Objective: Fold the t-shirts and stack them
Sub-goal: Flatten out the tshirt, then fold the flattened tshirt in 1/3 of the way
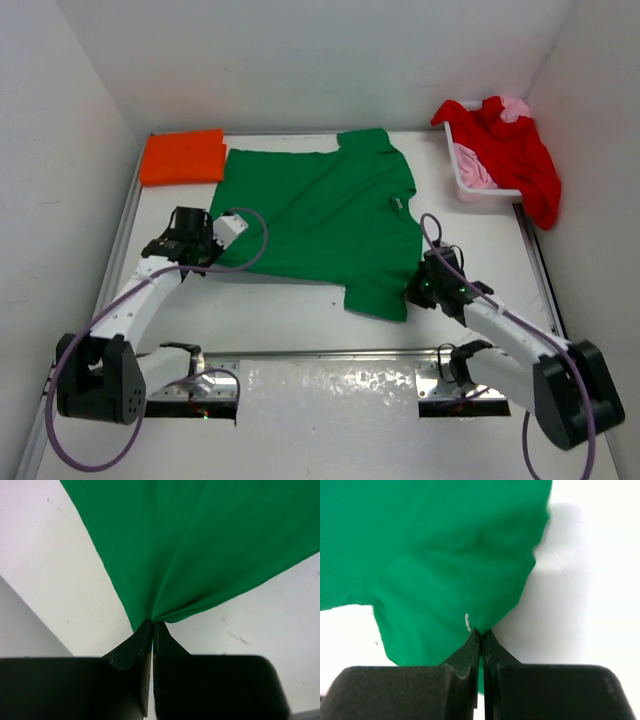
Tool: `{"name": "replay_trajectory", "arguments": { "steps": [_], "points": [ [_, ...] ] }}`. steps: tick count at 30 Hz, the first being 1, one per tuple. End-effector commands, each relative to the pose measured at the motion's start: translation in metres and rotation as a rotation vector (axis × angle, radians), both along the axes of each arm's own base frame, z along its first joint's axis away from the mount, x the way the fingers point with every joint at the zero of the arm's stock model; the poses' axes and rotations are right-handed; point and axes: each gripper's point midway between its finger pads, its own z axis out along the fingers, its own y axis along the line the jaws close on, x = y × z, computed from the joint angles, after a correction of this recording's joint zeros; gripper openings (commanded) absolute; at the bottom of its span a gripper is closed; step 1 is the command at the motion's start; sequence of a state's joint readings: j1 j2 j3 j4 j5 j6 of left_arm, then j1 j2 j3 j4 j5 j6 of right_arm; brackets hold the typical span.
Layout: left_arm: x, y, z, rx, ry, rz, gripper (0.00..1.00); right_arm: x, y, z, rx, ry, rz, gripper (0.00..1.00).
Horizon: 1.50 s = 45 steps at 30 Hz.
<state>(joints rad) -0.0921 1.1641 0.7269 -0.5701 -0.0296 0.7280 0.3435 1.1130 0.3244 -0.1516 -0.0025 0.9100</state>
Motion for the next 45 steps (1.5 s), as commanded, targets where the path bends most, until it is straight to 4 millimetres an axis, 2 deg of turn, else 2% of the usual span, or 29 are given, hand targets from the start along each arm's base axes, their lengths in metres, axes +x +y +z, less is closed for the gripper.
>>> {"name": "replay_trajectory", "arguments": {
  "steps": [1,5,7,10,12,13,14,15,16,17,18,19,20,21,22,23,24,25,26,27,28,29,31,33,34,35,38,39,45],
  "points": [
    [-0.030,0.002,0.004,0.031,0.030,-0.074,0.00,-0.031,-0.019,-0.003,-0.083,0.021,0.051,0.00],
    [-0.060,-0.004,-0.006,0.009,0.101,-0.136,0.00,-0.061,-0.028,-0.002,-0.092,0.038,0.080,0.00],
    [-0.070,-0.006,-0.010,-0.005,0.130,-0.142,0.00,-0.065,-0.032,0.005,-0.098,0.010,0.089,0.00],
    [-0.079,-0.013,-0.011,-0.043,0.161,-0.160,0.00,-0.059,-0.031,0.023,-0.094,-0.057,0.100,0.00],
    [-0.074,-0.014,-0.006,-0.046,0.145,-0.160,0.00,-0.049,-0.029,0.039,-0.101,-0.090,0.114,0.00],
    [-0.067,-0.014,-0.002,-0.048,0.120,-0.143,0.00,-0.040,-0.028,0.047,-0.112,-0.116,0.121,0.00],
    [-0.060,-0.012,0.000,-0.043,0.111,-0.123,0.00,-0.028,-0.026,0.064,-0.120,-0.157,0.125,0.00],
    [-0.046,-0.014,0.010,-0.050,0.071,-0.107,0.00,-0.020,-0.030,0.062,-0.169,-0.137,0.149,0.00],
    [-0.038,-0.014,0.013,-0.054,0.059,-0.095,0.00,-0.007,-0.028,0.069,-0.177,-0.161,0.160,0.00],
    [-0.031,-0.012,0.008,-0.040,0.090,-0.071,0.00,0.011,-0.030,0.085,-0.181,-0.188,0.146,0.00],
    [-0.015,-0.012,0.019,-0.045,0.065,-0.049,0.00,0.021,-0.031,0.087,-0.191,-0.190,0.168,0.00],
    [-0.006,-0.011,0.021,-0.044,0.066,-0.035,0.00,0.037,-0.029,0.083,-0.178,-0.176,0.172,0.00],
    [0.002,-0.009,0.012,-0.034,0.108,-0.018,0.00,0.057,-0.034,0.095,-0.168,-0.206,0.143,0.00],
    [0.017,-0.008,0.020,-0.039,0.081,-0.002,0.00,0.074,-0.036,0.100,-0.169,-0.244,0.141,0.00],
    [0.024,-0.008,0.020,-0.037,0.084,0.005,0.00,0.085,-0.037,0.091,-0.171,-0.213,0.150,0.00],
    [0.040,-0.008,0.019,-0.041,0.073,0.020,0.00,0.105,-0.039,0.105,-0.194,-0.253,0.158,0.00],
    [0.047,-0.007,0.017,-0.040,0.074,0.027,0.00,0.118,-0.040,0.107,-0.208,-0.263,0.161,0.00],
    [0.053,-0.008,0.017,-0.044,0.073,0.030,0.00,0.136,-0.037,0.120,-0.209,-0.294,0.173,0.00],
    [0.064,-0.008,0.014,-0.046,0.082,0.038,0.00,0.145,-0.037,0.106,-0.220,-0.251,0.192,0.00],
    [0.071,-0.008,0.014,-0.051,0.078,0.050,0.00,0.152,-0.036,0.103,-0.222,-0.243,0.200,0.00],
    [0.077,-0.008,0.012,-0.054,0.083,0.058,0.00,0.166,-0.035,0.109,-0.224,-0.259,0.201,0.00],
    [0.086,-0.007,0.009,-0.051,0.093,0.063,0.00,0.172,-0.036,0.094,-0.223,-0.220,0.207,0.00],
    [0.094,-0.001,0.006,-0.019,0.099,0.081,0.00,0.187,-0.035,0.094,-0.219,-0.230,0.211,0.00],
    [0.105,0.003,0.002,-0.005,0.101,0.084,0.00,0.195,-0.040,0.080,-0.220,-0.193,0.209,0.00],
    [0.108,0.005,0.001,0.003,0.101,0.090,0.00,0.203,-0.040,0.084,-0.222,-0.206,0.209,0.00],
    [0.115,0.007,0.001,0.004,0.096,0.099,0.00,0.206,-0.041,0.076,-0.226,-0.188,0.217,0.00],
    [0.127,0.013,-0.003,0.000,0.097,0.132,0.00,0.217,-0.041,0.075,-0.228,-0.191,0.223,0.00],
    [0.130,0.014,-0.005,-0.005,0.095,0.145,0.00,0.218,-0.042,0.068,-0.227,-0.171,0.224,0.00],
    [0.141,0.020,-0.025,0.004,0.112,0.191,0.00,0.229,-0.049,0.055,-0.230,-0.142,0.212,0.00]
  ]
}}
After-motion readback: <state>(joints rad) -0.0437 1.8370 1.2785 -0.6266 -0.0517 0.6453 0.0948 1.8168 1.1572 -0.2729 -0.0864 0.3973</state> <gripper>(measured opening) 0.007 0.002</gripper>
